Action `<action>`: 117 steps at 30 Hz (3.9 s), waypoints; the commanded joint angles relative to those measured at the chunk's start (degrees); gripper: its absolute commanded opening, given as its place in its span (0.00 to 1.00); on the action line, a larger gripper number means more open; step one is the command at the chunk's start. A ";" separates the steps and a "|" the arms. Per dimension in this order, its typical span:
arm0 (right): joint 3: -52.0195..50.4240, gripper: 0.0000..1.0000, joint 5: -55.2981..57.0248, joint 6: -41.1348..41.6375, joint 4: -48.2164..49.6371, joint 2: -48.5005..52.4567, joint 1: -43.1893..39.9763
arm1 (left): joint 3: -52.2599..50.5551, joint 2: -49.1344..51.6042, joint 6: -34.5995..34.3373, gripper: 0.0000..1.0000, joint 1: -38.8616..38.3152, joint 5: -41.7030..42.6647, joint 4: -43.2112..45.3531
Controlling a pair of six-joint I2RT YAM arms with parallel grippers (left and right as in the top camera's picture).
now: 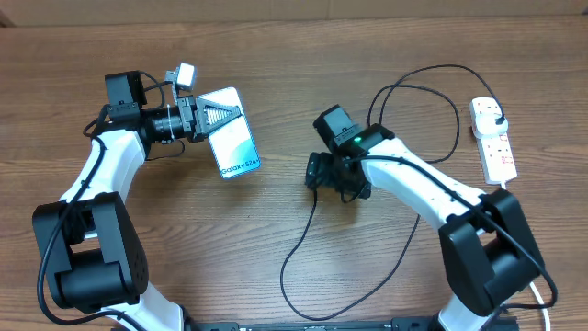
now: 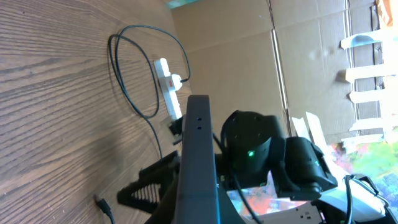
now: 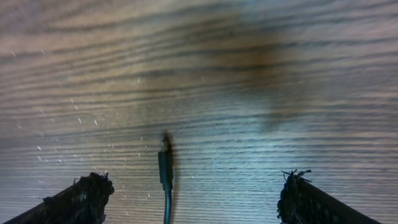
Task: Plug charger to phone and switch on socket
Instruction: 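Lower the right gripper onto the black cable's plug and grasp it, then lift the plug with the right gripper toward the phone's bottom port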
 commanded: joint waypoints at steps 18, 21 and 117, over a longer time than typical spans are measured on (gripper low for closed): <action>1.09 0.88 3.82 -0.20 1.07 5.20 5.62 | 0.22 -0.72 1.27 0.04 0.09 1.97 0.22; 1.09 0.86 3.87 -0.24 1.11 5.42 5.62 | 0.22 -0.72 1.27 0.04 0.09 1.99 0.22; 3.89 0.04 -65.29 5.05 49.18 -13.05 -6.78 | 0.24 -0.72 -95.51 0.05 -0.42 -15.08 98.97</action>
